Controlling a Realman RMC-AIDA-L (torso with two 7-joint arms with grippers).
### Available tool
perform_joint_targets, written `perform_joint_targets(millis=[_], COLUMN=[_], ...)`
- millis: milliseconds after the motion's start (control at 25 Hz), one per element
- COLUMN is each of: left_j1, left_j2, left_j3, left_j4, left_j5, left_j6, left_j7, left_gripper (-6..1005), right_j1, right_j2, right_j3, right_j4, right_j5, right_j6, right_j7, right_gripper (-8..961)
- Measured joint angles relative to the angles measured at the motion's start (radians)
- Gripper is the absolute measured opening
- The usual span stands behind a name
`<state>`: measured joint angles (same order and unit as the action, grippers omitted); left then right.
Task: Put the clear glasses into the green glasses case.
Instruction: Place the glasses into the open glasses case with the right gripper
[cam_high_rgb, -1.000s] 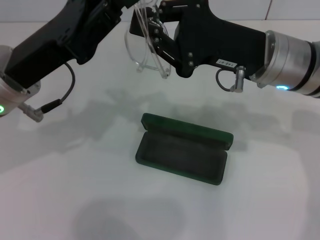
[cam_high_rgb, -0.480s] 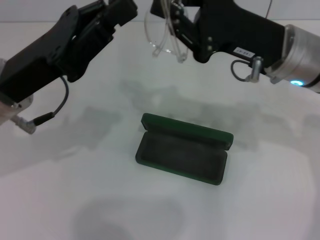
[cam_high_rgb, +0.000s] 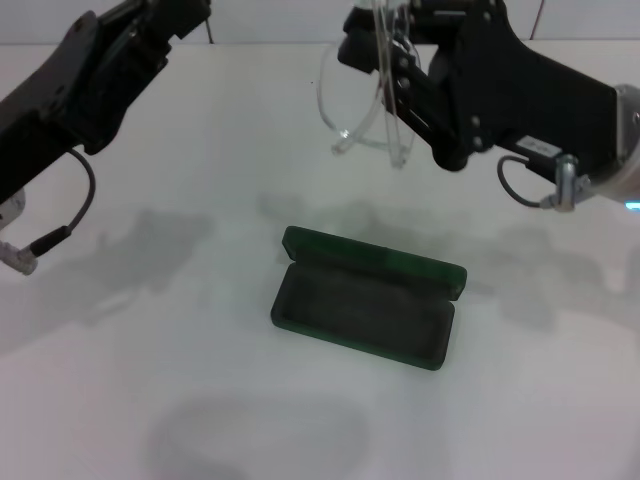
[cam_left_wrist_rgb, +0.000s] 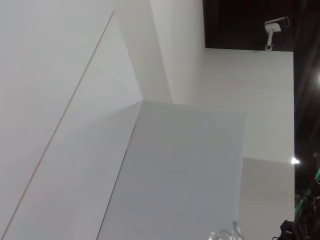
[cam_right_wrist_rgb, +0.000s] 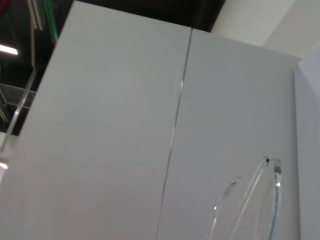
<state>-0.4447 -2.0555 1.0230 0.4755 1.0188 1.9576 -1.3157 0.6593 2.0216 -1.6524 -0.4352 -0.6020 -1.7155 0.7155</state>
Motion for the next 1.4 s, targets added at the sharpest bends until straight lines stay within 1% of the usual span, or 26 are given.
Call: perform_joint_targets(millis=[240, 320, 360, 400, 440, 480, 520, 600, 680, 760, 800, 840, 880, 920, 960, 1000, 1040, 1080, 1120, 1160, 1240, 1320, 1360, 1400], left_j1=[0.009, 0.016, 0.02, 0.025, 0.032, 0.041, 0.052, 0.074, 0.089, 0.104, 0.113, 0.121, 0.128, 0.135, 0.141, 0.146, 0.15, 0.152, 0.153, 0.154, 0.155, 0.164, 0.17, 0.176], left_j2=[0.001, 0.01, 0.018, 0.028, 0.039, 0.051, 0.064, 0.092, 0.12, 0.145, 0.152, 0.156, 0.158, 0.158, 0.159, 0.159, 0.16, 0.161, 0.162, 0.162, 0.162, 0.162, 0.161, 0.159], left_j3=[-0.002, -0.011, -0.019, -0.031, -0.045, -0.064, -0.088, -0.141, -0.185, -0.211, -0.221, -0.233, -0.244, -0.252, -0.258, -0.26, -0.26, -0.261, -0.261, -0.261, -0.261, -0.263, -0.266, -0.27], left_j4=[0.003, 0.008, 0.009, 0.011, 0.013, 0.019, 0.028, 0.052, 0.075, 0.096, 0.107, 0.12, 0.133, 0.142, 0.15, 0.153, 0.156, 0.159, 0.161, 0.164, 0.165, 0.166, 0.166, 0.166], left_j5=[-0.006, -0.013, -0.018, -0.02, -0.023, -0.025, -0.027, -0.027, -0.027, -0.026, -0.026, -0.025, -0.022, -0.021, -0.02, -0.02, -0.022, -0.023, -0.023, -0.023, -0.021, -0.021, -0.02, -0.019], left_j6=[-0.001, 0.002, 0.003, 0.005, 0.006, 0.007, 0.008, 0.01, 0.011, 0.011, 0.012, 0.012, 0.012, 0.012, 0.012, 0.012, 0.012, 0.012, 0.012, 0.012, 0.012, 0.014, 0.015, 0.015], left_j7=[-0.003, -0.007, -0.011, -0.015, -0.019, -0.025, -0.033, -0.06, -0.094, -0.128, -0.144, -0.157, -0.168, -0.174, -0.178, -0.179, -0.18, -0.18, -0.181, -0.182, -0.182, -0.178, -0.173, -0.167], left_gripper=[69, 69, 69, 69, 69, 69, 69, 69, 69, 69, 69, 69, 69, 69, 69, 69, 69, 69, 69, 69, 69, 69, 69, 69], right_j1=[-0.019, -0.027, -0.027, -0.031, -0.037, -0.046, -0.047, -0.066, -0.086, -0.1, -0.102, -0.101, -0.094, -0.082, -0.065, -0.033, -0.009, 0.03, 0.071, 0.104, 0.192, 0.27, 0.297, 0.334], right_j2=[-0.002, -0.011, -0.011, -0.019, -0.034, -0.054, -0.055, -0.083, -0.11, -0.138, -0.14, -0.139, -0.13, -0.115, -0.095, -0.062, -0.042, -0.018, -0.008, -0.004, -0.007, -0.004, -0.002, 0.0], right_j3=[0.003, 0.007, 0.007, 0.009, 0.011, 0.012, 0.012, 0.013, 0.018, 0.053, 0.078, 0.102, 0.13, 0.161, 0.186, 0.224, 0.246, 0.271, 0.281, 0.283, 0.253, 0.209, 0.191, 0.155], right_j4=[-0.002, 0.0, 0.0, -0.004, -0.026, -0.069, -0.072, -0.172, -0.288, -0.486, -0.572, -0.648, -0.748, -0.843, -0.917, -1.002, -1.044, -1.078, -1.09, -1.093, -1.066, -1.021, -1.001, -0.967], right_j5=[-0.004, -0.014, -0.014, -0.028, -0.073, -0.132, -0.137, -0.225, -0.327, -0.521, -0.633, -0.731, -0.871, -1.011, -1.115, -1.252, -1.323, -1.396, -1.449, -1.477, -1.508, -1.548, -1.564, -1.593], right_j6=[-0.017, -0.01, -0.01, -0.003, 0.013, 0.041, 0.044, 0.089, 0.131, 0.189, 0.195, 0.197, 0.186, 0.162, 0.129, 0.059, 0.014, -0.052, -0.107, -0.14, -0.188, -0.201, -0.203, -0.201], right_j7=[0.013, 0.041, 0.041, 0.057, 0.092, 0.148, 0.154, 0.261, 0.378, 0.609, 0.728, 0.832, 0.968, 1.093, 1.194, 1.316, 1.379, 1.445, 1.511, 1.557, 1.673, 1.744, 1.765, 1.792], right_gripper=[117, 117, 117, 117, 117, 117, 117, 117, 117, 117, 117, 117, 117, 117, 117, 117, 117, 117, 117, 117, 117, 118, 118, 118])
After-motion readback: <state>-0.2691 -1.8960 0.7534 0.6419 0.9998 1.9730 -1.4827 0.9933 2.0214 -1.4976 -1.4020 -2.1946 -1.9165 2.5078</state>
